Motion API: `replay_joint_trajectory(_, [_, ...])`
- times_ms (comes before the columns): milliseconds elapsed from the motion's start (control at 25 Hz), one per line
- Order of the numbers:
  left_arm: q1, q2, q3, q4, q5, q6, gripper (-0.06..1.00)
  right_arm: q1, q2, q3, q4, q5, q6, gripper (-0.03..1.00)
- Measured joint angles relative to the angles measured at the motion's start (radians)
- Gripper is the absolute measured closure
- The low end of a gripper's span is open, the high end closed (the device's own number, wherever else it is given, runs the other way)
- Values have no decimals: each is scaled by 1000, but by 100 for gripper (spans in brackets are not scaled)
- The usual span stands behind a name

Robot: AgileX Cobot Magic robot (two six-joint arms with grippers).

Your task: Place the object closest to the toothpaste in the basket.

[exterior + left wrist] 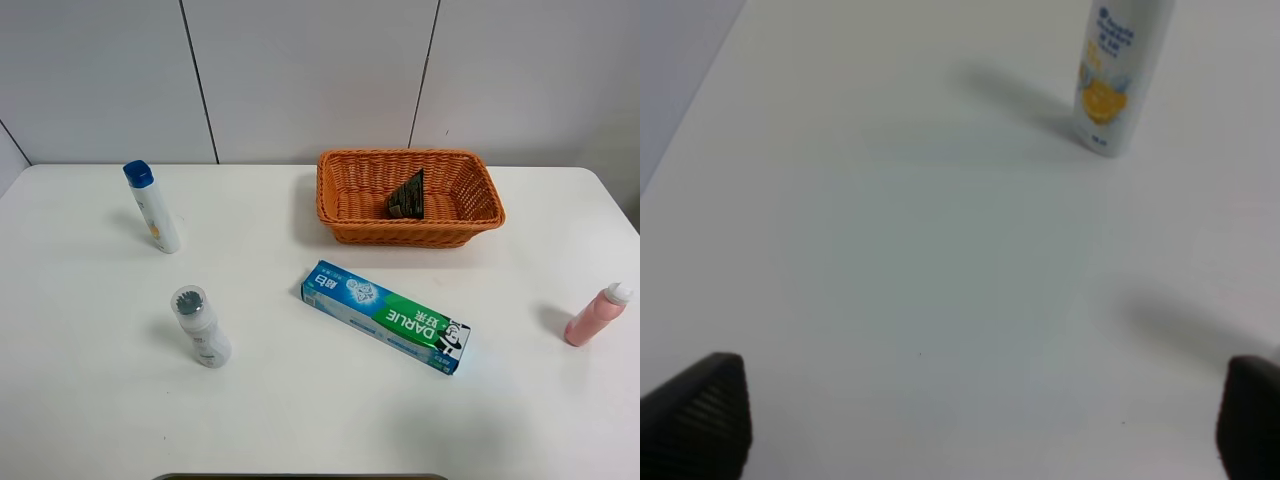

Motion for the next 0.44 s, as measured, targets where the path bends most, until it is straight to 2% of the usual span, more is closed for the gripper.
replay_joint_trajectory(440, [0, 0, 0, 0, 0, 0, 0, 0, 0, 0, 0, 0, 0, -2])
